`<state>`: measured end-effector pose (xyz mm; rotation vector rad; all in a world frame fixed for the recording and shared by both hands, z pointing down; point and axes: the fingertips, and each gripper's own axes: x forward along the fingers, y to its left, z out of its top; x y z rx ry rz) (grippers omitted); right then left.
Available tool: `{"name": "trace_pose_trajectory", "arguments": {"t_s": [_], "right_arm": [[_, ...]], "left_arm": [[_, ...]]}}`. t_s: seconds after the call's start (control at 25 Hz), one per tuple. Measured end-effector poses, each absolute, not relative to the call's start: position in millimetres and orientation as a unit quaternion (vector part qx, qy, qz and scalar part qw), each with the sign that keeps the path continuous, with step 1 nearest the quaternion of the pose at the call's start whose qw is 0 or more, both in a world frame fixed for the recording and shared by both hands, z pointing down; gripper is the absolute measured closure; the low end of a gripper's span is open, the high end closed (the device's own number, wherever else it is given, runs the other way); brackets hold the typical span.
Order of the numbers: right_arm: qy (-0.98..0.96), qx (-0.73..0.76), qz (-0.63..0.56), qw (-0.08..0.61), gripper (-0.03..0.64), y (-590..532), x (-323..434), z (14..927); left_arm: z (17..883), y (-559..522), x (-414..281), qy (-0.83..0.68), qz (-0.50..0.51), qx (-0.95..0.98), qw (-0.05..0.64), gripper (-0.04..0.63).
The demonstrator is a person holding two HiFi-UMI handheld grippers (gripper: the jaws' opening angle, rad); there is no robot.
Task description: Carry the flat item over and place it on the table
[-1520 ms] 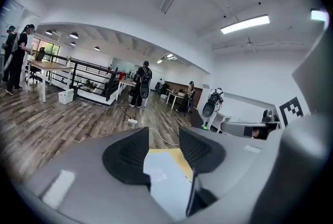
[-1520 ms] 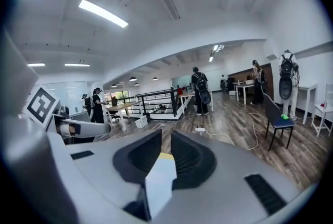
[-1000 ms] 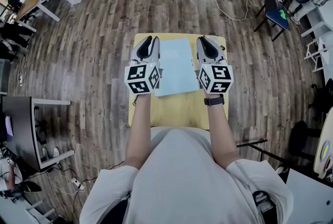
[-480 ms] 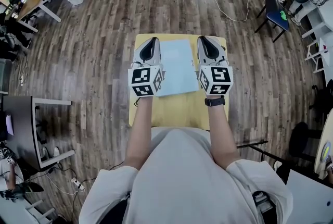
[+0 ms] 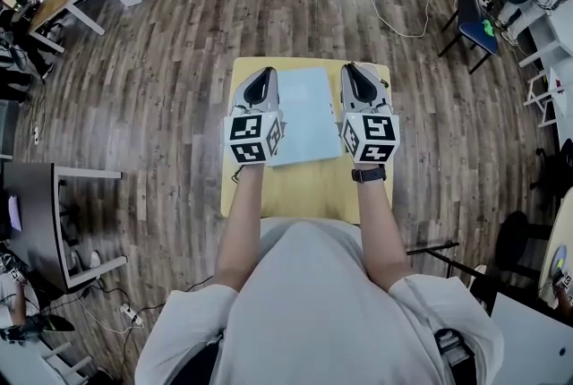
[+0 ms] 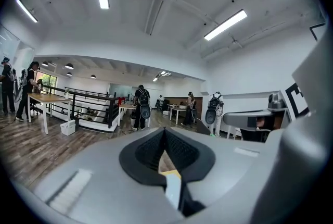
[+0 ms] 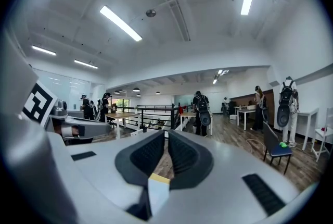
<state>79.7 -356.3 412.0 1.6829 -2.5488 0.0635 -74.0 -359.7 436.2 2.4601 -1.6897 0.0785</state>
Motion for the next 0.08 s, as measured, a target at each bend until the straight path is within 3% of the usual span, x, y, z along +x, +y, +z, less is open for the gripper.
{"name": "trace_pose_trajectory", "arguments": {"t_s": [0.08], "right_arm": [[-0.833,0.552,0.017,0.046,0.588,-357.8,79.0,418.1]], "left_arm": [[447.3,-361.6,-76.0,-0.566,0.036,0.819,0.087,0.584]]}}
